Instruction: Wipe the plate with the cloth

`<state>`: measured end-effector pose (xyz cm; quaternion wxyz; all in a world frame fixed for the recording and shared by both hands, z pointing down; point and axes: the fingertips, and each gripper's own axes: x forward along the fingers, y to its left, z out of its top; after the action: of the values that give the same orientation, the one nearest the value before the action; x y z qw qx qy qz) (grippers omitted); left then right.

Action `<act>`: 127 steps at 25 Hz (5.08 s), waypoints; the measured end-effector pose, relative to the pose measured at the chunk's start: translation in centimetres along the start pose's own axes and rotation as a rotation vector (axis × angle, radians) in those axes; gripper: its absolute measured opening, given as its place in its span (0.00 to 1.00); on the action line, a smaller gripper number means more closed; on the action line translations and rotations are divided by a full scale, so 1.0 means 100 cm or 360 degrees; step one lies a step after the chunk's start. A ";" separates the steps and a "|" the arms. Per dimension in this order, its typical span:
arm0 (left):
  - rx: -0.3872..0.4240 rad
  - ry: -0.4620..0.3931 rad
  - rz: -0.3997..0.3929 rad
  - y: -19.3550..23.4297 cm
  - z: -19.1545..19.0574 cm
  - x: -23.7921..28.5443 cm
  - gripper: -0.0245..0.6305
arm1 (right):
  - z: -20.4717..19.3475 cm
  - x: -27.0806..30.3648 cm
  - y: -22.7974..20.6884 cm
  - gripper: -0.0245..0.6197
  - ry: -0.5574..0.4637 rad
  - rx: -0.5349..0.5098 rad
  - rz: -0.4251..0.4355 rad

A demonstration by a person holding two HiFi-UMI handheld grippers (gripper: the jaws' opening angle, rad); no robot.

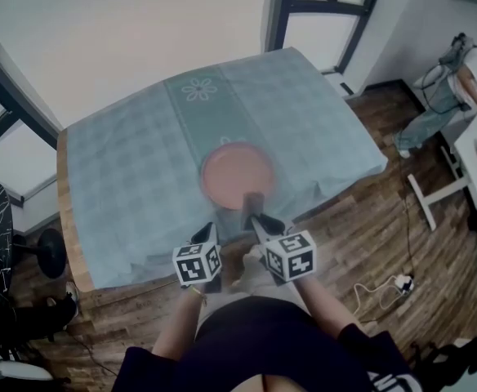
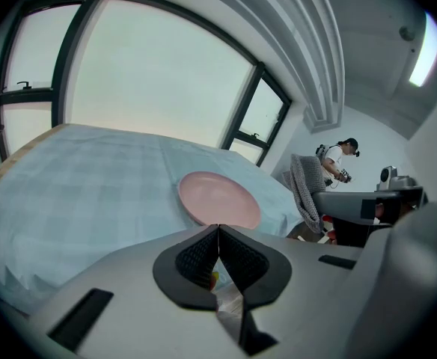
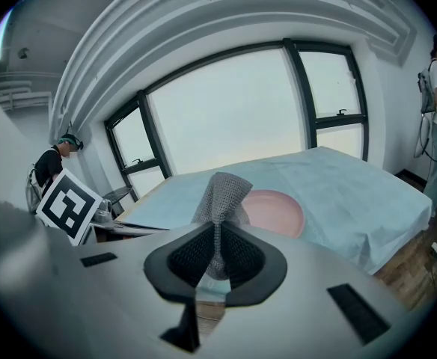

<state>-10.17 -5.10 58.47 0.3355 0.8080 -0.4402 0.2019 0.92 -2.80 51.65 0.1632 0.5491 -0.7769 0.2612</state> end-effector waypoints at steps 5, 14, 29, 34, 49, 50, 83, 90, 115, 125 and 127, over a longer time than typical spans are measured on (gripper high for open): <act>-0.0084 -0.0001 0.0021 0.013 0.005 0.014 0.06 | 0.011 0.020 -0.011 0.09 0.0024 -0.0038 0.0020; -0.0190 0.0005 0.0097 0.034 0.029 0.053 0.06 | 0.043 0.067 -0.037 0.09 0.0095 -0.0165 0.0098; -0.0355 0.0063 0.0217 0.055 0.048 0.114 0.16 | 0.066 0.141 -0.088 0.09 0.0246 -0.0359 0.0231; -0.0418 0.0062 0.0264 0.064 0.046 0.124 0.22 | 0.063 0.162 -0.096 0.09 0.0317 -0.0439 0.0267; -0.0548 0.0148 0.0304 0.077 0.029 0.144 0.22 | 0.040 0.229 -0.121 0.09 0.0526 -0.0598 0.0248; -0.0554 0.0145 0.0297 0.077 0.029 0.145 0.22 | 0.037 0.232 -0.122 0.09 0.0541 -0.0607 0.0245; -0.0566 0.0105 0.0306 0.077 0.031 0.154 0.11 | 0.000 0.275 -0.113 0.09 0.0806 -0.0757 0.0265; -0.0574 0.0103 0.0307 0.075 0.031 0.154 0.11 | -0.008 0.271 -0.098 0.09 0.0822 -0.0785 0.0351; -0.0591 0.0115 0.0283 0.076 0.030 0.157 0.11 | -0.036 0.249 -0.041 0.09 0.0868 -0.0923 0.0645; -0.0585 0.0123 0.0283 0.077 0.030 0.157 0.11 | -0.040 0.235 -0.020 0.09 0.0852 -0.1013 0.0750; -0.0581 0.0122 0.0284 0.077 0.030 0.157 0.11 | -0.043 0.233 -0.019 0.09 0.0861 -0.1017 0.0744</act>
<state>-8.24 -19.28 68.97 0.4737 0.6833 -0.5263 0.1783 -5.40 -18.66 68.19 0.4569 0.1943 -0.8507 0.1725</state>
